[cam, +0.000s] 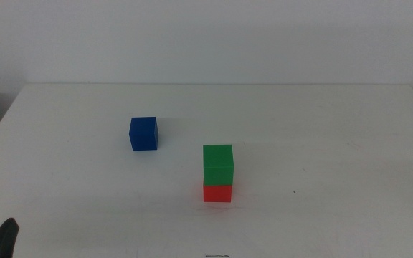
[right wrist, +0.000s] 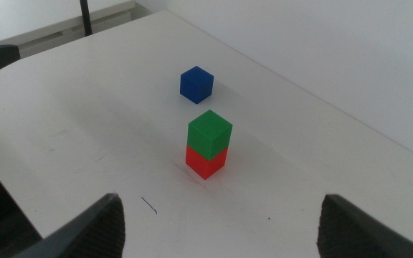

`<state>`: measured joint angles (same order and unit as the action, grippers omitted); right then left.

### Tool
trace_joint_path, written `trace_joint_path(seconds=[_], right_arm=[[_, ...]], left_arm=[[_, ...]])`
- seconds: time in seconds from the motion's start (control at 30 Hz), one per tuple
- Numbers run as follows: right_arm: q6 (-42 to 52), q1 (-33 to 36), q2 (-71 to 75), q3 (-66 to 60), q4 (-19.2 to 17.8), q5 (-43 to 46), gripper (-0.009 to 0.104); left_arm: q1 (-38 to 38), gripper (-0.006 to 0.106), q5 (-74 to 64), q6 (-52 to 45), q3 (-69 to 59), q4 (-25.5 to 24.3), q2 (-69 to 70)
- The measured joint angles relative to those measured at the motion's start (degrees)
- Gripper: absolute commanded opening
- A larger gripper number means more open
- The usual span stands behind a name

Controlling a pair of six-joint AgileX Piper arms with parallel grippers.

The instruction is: Stack red cubes first, then green, then blue cubes in a specific spot.

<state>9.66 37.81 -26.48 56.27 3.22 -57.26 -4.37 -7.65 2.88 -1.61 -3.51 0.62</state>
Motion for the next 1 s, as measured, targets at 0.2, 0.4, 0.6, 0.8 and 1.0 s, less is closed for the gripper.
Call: trace_joint_path(seconds=[0.2,0.4,0.6,0.8,1.0], right_arm=[[0.0,0.0,0.0,0.0,0.0,0.0,0.082],[0.0,0.0,0.0,0.0,0.0,0.0,0.082],[0.0,0.0,0.0,0.0,0.0,0.0,0.082],[0.0,0.0,0.0,0.0,0.0,0.0,0.082],[0.0,0.0,0.0,0.0,0.0,0.0,0.082]], left_arm=[[0.0,0.094,-10.6,0.0,13.2,0.0,-12.8],[0.0,0.094,-30.2,1.1,34.1,0.0,-30.9],[0.0,0.094,-41.6,3.7,46.7,0.1,-47.7],[0.0,0.094,-38.7,5.6,53.6,2.1,-62.4],[-0.9,0.094,-42.2,6.2,66.7,4.5,-77.1]])
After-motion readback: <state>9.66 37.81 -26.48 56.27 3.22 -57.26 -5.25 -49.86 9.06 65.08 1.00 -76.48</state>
